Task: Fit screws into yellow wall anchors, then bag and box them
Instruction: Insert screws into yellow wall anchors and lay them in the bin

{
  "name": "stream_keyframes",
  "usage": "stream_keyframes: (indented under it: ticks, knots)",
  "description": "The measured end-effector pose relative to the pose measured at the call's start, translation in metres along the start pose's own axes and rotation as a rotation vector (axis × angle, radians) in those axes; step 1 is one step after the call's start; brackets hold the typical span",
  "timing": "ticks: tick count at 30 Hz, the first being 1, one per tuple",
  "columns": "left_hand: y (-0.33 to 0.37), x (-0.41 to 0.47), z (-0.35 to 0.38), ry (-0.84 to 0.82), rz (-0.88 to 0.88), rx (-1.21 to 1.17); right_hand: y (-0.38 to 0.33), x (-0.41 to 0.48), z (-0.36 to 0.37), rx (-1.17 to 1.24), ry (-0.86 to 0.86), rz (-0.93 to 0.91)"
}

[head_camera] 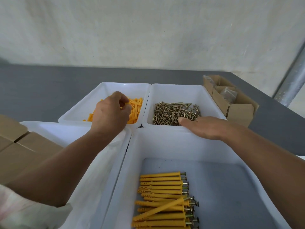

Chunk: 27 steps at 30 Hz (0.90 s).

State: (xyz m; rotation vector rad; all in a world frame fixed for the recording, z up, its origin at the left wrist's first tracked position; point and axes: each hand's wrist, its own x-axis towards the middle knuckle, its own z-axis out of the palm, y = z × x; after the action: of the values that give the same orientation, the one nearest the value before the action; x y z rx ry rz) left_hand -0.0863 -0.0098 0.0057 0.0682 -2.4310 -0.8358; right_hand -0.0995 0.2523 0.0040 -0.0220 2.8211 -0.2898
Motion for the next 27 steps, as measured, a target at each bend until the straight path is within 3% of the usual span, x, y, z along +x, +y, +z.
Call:
stream_keyframes:
  ticks: [8, 13, 19, 24, 27]
  knots:
    - [0.026, 0.001, -0.022, 0.202, 0.024, -0.351, -0.001, -0.001, -0.002, 0.035, -0.014, 0.000]
    - [0.044, -0.012, -0.019, -0.146, -0.105, -0.691, -0.001, -0.002, -0.001, 0.019, 0.003, -0.001]
    - [0.050, -0.033, -0.004, -0.549, 0.006, -0.676, -0.001, -0.002, 0.000, 0.023, 0.031, -0.003]
    - [0.046, -0.040, 0.005, -0.688, 0.072, -0.566, -0.001, -0.005, -0.001, 0.078, 0.061, -0.068]
    - [0.046, -0.040, 0.006, -0.700, 0.076, -0.537, 0.003, -0.011, -0.007, 0.239, 0.062, -0.165]
